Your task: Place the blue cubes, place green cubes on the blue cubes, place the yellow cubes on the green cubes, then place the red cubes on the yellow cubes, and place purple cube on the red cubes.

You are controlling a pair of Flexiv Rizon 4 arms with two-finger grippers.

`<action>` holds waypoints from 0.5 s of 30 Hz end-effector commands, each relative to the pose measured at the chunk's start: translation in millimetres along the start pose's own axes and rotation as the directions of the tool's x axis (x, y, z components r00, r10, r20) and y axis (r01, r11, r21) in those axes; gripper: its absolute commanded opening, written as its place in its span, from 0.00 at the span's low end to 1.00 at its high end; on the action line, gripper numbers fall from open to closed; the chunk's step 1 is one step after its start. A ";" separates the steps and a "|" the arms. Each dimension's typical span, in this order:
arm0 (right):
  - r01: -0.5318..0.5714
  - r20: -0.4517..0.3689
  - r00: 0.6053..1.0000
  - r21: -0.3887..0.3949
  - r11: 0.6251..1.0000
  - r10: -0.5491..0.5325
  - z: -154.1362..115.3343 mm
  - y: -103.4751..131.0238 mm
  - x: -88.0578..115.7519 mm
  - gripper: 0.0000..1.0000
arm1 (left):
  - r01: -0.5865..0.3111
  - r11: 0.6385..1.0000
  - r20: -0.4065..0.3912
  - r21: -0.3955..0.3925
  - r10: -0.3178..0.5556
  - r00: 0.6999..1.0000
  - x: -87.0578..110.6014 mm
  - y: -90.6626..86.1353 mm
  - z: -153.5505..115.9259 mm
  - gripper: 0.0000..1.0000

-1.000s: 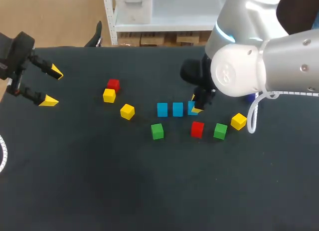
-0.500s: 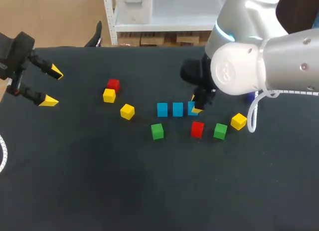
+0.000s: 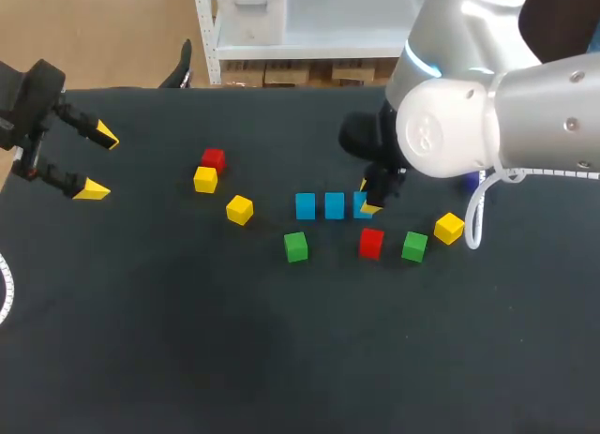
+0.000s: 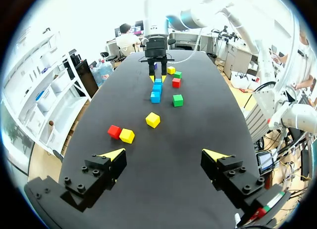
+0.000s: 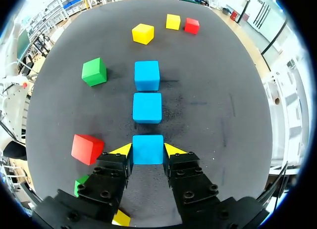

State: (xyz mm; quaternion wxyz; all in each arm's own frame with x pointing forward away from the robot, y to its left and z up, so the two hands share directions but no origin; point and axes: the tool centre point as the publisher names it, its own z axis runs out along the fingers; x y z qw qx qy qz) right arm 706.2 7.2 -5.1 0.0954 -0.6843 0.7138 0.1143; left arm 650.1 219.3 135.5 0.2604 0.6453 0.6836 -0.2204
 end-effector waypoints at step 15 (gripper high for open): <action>0.003 0.008 1.000 -0.005 1.000 -0.003 -0.1 -0.9 2.0 0.00 | -0.002 1.000 0.001 0.001 0.002 1.000 0.8 1.3 0.5 1.00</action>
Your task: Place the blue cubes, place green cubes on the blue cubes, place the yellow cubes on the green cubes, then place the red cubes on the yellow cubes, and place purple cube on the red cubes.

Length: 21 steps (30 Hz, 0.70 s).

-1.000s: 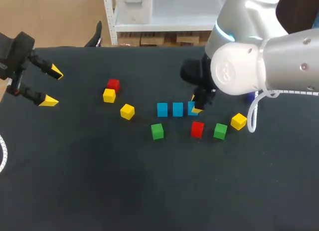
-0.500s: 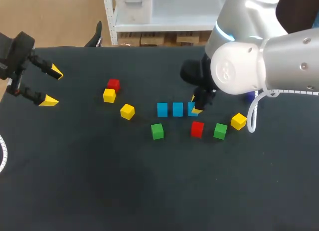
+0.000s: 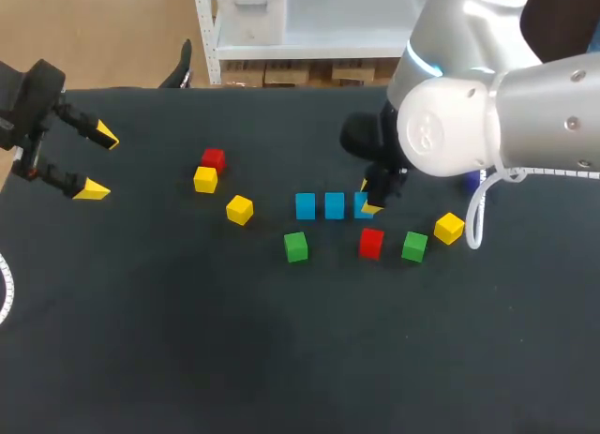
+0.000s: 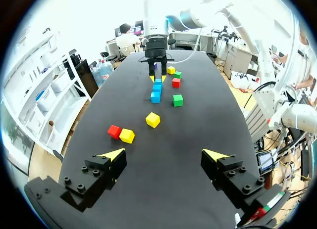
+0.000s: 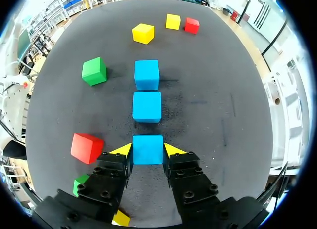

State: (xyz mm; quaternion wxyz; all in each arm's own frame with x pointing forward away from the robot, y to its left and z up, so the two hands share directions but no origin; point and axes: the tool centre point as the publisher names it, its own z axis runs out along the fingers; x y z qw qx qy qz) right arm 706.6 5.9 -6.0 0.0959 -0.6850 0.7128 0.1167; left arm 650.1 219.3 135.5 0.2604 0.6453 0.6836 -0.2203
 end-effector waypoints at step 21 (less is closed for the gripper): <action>0.005 0.009 1.000 -0.014 1.000 -0.005 0.6 -4.3 3.1 0.07 | -0.002 1.000 0.001 0.001 0.002 1.000 0.8 1.3 0.5 1.00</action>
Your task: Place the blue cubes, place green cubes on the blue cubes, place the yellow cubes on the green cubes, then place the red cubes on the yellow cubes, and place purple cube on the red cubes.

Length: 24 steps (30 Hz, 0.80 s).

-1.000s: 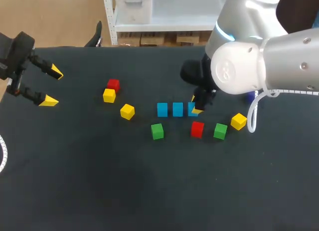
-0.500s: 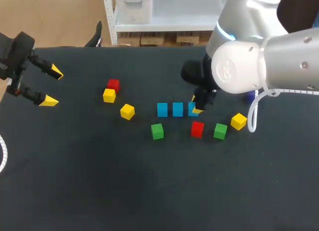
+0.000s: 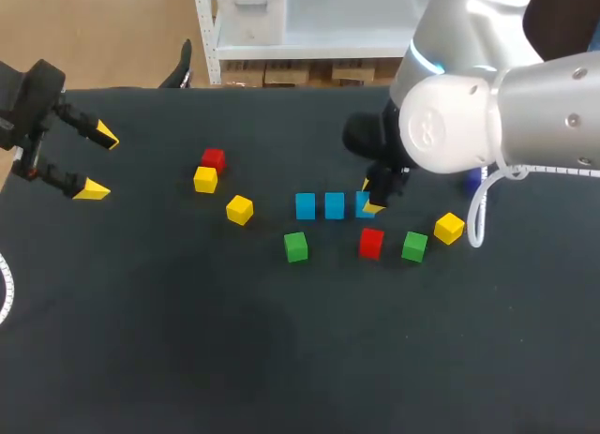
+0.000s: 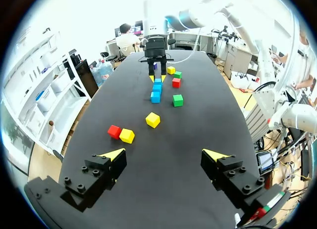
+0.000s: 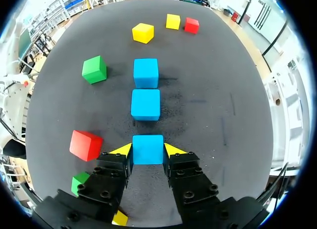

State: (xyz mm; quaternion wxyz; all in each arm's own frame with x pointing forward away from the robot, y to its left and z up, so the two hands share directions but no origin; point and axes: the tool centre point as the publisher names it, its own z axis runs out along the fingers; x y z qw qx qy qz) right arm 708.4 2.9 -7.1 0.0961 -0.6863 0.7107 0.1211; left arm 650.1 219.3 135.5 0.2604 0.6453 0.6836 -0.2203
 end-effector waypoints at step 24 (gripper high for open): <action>0.010 0.009 1.000 -0.019 1.000 -0.010 0.6 0.3 -5.9 0.17 | -0.002 1.000 0.001 0.001 0.002 1.000 0.8 1.3 0.5 1.00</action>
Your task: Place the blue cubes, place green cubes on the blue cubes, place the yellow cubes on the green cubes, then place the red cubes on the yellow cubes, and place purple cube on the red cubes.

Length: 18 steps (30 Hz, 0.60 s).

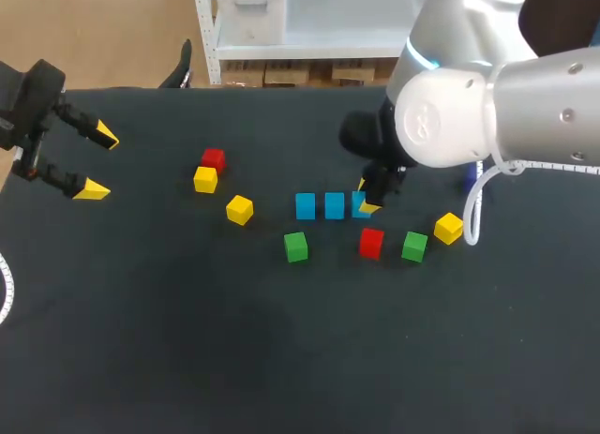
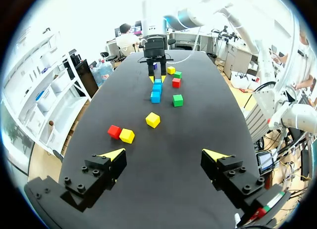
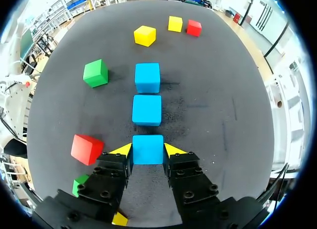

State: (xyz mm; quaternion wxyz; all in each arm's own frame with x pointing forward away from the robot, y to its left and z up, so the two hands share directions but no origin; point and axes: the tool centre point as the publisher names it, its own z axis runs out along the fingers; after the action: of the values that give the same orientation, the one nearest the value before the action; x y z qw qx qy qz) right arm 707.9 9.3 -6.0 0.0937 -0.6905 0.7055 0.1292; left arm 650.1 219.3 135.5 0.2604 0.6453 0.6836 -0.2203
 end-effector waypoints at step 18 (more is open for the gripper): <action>0.002 0.006 1.000 -0.001 1.000 -0.002 -0.7 -1.0 2.1 0.20 | -0.002 1.000 0.001 0.001 0.002 1.000 0.8 1.3 0.5 1.00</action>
State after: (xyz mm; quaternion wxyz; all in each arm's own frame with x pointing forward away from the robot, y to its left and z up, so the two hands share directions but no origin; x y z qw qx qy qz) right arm 709.1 6.9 -6.3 0.0947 -0.6907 0.7050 0.1304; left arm 650.1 219.3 135.5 0.2604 0.6453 0.6836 -0.2203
